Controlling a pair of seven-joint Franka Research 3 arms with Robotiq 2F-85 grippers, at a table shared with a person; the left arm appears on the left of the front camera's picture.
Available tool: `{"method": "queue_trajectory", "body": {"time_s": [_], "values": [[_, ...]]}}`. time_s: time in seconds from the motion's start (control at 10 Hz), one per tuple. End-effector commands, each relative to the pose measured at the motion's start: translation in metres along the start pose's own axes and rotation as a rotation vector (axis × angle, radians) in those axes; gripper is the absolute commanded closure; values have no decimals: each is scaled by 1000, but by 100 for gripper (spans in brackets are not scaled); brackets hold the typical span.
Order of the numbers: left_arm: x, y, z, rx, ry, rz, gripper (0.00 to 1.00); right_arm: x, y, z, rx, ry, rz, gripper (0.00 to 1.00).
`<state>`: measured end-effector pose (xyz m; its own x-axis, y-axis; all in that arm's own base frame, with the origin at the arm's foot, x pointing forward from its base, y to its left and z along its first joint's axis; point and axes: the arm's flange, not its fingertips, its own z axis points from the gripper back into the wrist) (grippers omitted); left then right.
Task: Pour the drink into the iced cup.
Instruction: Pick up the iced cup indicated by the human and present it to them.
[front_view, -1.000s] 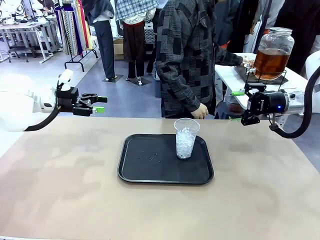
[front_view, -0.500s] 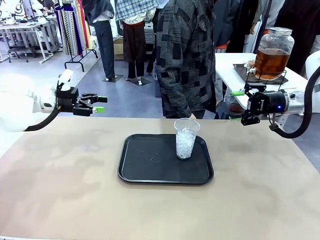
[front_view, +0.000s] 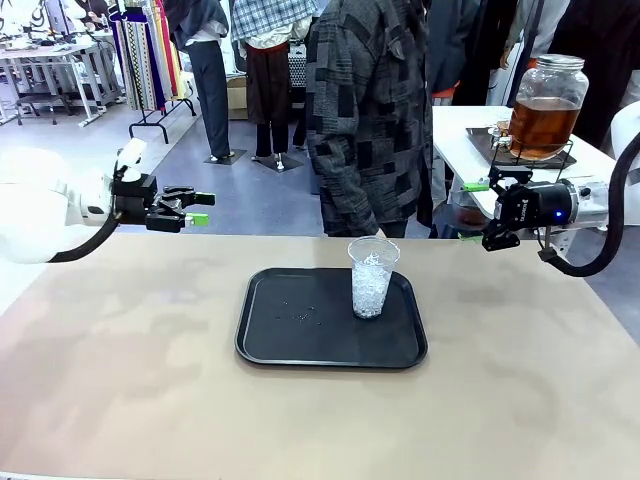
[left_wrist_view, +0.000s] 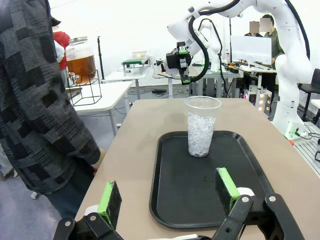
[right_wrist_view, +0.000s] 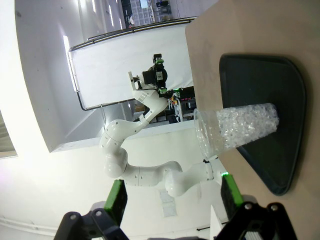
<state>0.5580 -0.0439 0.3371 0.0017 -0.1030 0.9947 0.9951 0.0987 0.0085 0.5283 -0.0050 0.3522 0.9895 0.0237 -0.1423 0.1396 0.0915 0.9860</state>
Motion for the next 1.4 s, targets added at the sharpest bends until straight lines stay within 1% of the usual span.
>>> {"method": "queue_trajectory", "body": {"time_s": [0.0, 1.3], "values": [[1, 0, 0, 1, -1, -2, 0, 0, 1, 0, -1, -2, 6, 0], [1, 0, 0, 1, -1, -2, 0, 0, 1, 0, -1, -2, 6, 0]]}}
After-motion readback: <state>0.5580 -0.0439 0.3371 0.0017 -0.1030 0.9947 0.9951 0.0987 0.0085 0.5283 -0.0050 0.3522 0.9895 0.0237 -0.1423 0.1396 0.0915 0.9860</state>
